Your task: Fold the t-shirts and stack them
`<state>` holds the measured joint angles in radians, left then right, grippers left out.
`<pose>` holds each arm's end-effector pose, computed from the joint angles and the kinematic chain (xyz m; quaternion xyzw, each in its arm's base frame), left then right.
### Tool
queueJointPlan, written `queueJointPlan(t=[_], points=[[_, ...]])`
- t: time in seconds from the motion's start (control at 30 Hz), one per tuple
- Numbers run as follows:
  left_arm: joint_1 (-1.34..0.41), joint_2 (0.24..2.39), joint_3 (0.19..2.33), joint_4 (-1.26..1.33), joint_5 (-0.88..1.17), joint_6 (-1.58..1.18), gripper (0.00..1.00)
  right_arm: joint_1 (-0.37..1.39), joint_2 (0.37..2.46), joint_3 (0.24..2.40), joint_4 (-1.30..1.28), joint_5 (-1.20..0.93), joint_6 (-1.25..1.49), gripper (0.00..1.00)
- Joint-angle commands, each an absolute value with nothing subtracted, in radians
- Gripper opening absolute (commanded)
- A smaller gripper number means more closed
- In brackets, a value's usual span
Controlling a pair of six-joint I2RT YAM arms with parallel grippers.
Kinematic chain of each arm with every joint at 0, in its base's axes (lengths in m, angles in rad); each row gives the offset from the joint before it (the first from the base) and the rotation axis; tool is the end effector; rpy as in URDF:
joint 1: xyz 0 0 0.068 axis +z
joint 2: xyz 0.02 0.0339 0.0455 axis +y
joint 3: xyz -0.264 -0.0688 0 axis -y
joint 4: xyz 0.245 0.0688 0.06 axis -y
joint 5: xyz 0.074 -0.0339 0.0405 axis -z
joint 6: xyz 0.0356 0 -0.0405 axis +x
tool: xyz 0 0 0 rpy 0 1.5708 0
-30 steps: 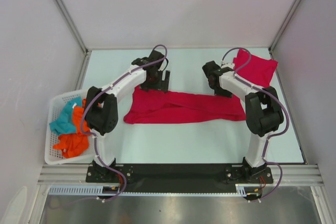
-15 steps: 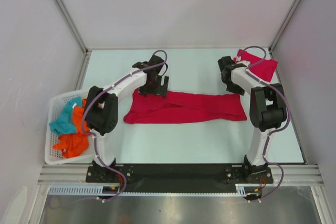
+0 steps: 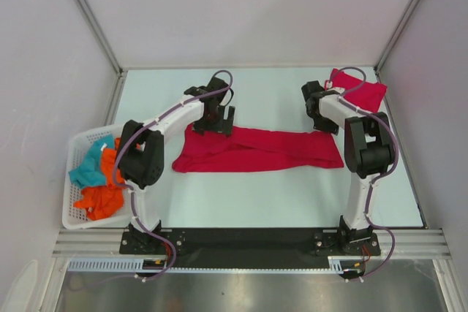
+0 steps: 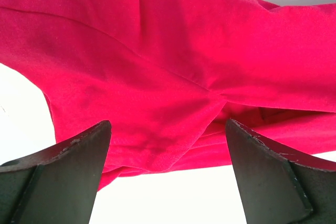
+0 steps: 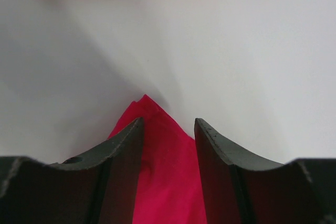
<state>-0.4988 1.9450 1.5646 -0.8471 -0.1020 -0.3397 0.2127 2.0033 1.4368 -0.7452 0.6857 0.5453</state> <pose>0.3557 -0.1896 0.2209 0.0695 0.9816 -0.0236 0.1763 0.3914 0.0615 0.1742 0.1974 0.9138 -0.2647 0.2364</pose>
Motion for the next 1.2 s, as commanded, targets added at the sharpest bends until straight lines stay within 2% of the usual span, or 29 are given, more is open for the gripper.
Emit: queueJointPlan(t=[0.0, 0.2, 0.27, 0.33, 0.7, 1.17], points=[[-0.499, 1.89, 1.562, -0.834, -0.12, -0.347, 0.95, 0.222, 2.023, 1.459, -0.719, 0.687, 0.546, 0.49], [-0.499, 1.89, 1.56, -0.833, -0.121, -0.345, 0.95, 0.225, 2.02, 1.424, -0.701, 0.68, 0.537, 0.45], [-0.497, 1.888, 1.56, -0.834, -0.123, -0.345, 0.95, 0.225, 2.01, 1.402, -0.69, 0.673, 0.535, 0.25], [-0.499, 1.888, 1.559, -0.834, -0.121, -0.345, 0.95, 0.227, 2.003, 1.39, -0.689, 0.676, 0.548, 0.0], [-0.499, 1.873, 1.546, -0.831, -0.121, -0.345, 0.95, 0.281, 1.945, 1.351, -0.68, 0.713, 0.548, 0.0], [-0.499, 1.841, 1.499, -0.788, -0.092, -0.348, 0.95, 0.445, 1.836, 1.558, -0.893, 0.874, 0.583, 0.0]])
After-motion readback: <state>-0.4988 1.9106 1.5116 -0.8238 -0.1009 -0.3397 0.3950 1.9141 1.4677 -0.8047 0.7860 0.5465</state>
